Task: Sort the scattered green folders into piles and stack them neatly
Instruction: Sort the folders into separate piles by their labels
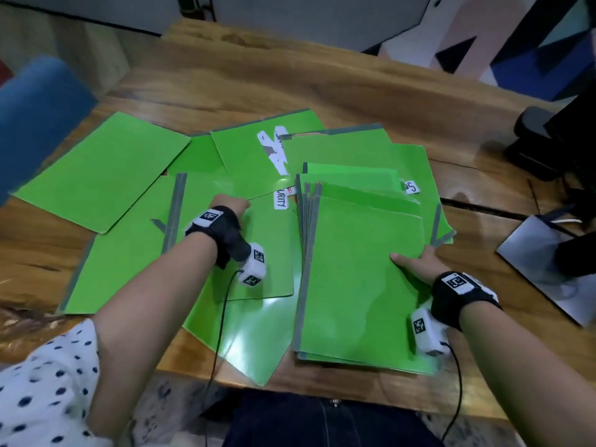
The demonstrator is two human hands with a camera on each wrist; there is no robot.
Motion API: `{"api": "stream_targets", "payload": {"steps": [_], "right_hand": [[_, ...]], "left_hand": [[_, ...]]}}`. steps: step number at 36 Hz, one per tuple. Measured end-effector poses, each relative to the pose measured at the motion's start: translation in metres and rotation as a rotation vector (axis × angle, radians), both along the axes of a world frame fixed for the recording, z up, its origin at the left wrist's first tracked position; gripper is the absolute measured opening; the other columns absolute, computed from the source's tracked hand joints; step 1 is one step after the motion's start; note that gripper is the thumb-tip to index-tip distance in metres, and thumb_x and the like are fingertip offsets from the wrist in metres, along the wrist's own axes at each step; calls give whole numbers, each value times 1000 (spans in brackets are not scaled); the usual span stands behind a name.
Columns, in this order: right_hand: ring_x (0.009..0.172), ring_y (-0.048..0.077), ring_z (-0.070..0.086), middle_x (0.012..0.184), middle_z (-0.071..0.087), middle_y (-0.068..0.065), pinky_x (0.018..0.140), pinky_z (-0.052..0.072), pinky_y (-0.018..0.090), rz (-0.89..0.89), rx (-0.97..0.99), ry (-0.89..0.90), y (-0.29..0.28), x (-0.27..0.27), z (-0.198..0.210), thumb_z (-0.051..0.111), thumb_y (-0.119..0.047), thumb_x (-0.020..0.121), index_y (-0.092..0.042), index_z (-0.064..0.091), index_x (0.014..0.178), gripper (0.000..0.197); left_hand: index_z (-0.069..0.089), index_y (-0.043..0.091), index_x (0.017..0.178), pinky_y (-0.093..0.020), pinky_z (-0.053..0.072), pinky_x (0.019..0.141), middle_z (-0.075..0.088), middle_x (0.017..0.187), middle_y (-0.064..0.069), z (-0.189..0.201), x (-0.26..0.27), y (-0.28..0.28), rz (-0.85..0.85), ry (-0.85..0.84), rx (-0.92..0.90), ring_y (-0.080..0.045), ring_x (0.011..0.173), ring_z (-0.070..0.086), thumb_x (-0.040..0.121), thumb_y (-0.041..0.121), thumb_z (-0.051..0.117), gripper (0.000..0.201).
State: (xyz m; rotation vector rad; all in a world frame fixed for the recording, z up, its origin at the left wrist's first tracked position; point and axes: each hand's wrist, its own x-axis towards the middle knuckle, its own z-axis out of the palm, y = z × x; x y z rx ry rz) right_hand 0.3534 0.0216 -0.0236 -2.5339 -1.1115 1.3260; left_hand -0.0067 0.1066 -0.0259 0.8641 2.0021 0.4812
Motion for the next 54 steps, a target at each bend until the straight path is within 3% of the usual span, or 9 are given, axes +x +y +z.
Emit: {"api": "stream_targets", "payload": {"steps": [3,8,15,20,30,36,44,50,54], "right_hand": [[140,37,27,158,9,17,110,31,54,-11,-18,0,2,1,0,65,-48,83,-11,-4,151,104],[141,37,24,158,7,17,108,29,53,-26,-21,-10,6,3,-7,65,-46,83,-10,-6,151,104],[140,37,27,159,6,16,108,31,57,-39,-59,14,11,10,-17,69,-49,78,-16,-8,151,111],[132,39,38,157,13,17,100,40,60,-35,-108,21,17,12,-14,74,-53,68,-24,-5,151,118],[138,39,29,158,9,16,105,34,61,-41,-95,26,17,13,-13,74,-49,73,-19,-7,151,116],[137,40,32,158,9,16,103,37,61,-27,-74,23,14,11,-13,73,-50,74,-21,-7,151,115],[138,40,30,158,8,15,102,36,63,-26,-44,17,10,8,-12,71,-49,77,-20,-4,151,110],[142,38,22,159,3,15,107,32,60,-4,-26,12,10,8,-12,67,-46,82,-15,-7,151,106],[142,37,20,159,2,16,108,30,58,13,-27,6,10,9,-12,66,-45,83,-12,-7,151,106]], "left_hand": [[54,-4,125,-34,48,91,59,123,-16,1,0,18,80,-74,12,-28,109,60,89,22,59,45],[39,5,62,-31,43,73,52,92,-12,-1,12,38,112,9,20,-25,80,48,87,20,60,36],[61,12,110,-24,45,86,53,94,-6,-12,11,50,-159,200,-44,-18,89,56,82,15,64,29],[43,7,139,-22,38,97,41,146,-10,5,10,45,-72,30,-52,-21,120,53,82,15,69,63],[54,-7,118,-34,49,85,61,114,-19,-26,31,-80,150,-107,-123,-32,101,60,78,33,73,60],[61,8,76,-18,34,39,59,57,-1,0,28,-131,-133,-547,-484,-10,41,49,96,29,50,32],[56,3,105,-37,54,76,63,107,-12,23,-44,-44,-199,505,19,-30,90,60,72,51,73,61],[36,4,130,-45,55,82,51,130,-23,5,-64,-42,-213,483,-230,-34,97,63,40,49,86,112],[44,-2,124,-38,55,79,57,119,-21,-5,-68,-48,-128,359,-242,-32,94,62,58,36,86,87]]}}
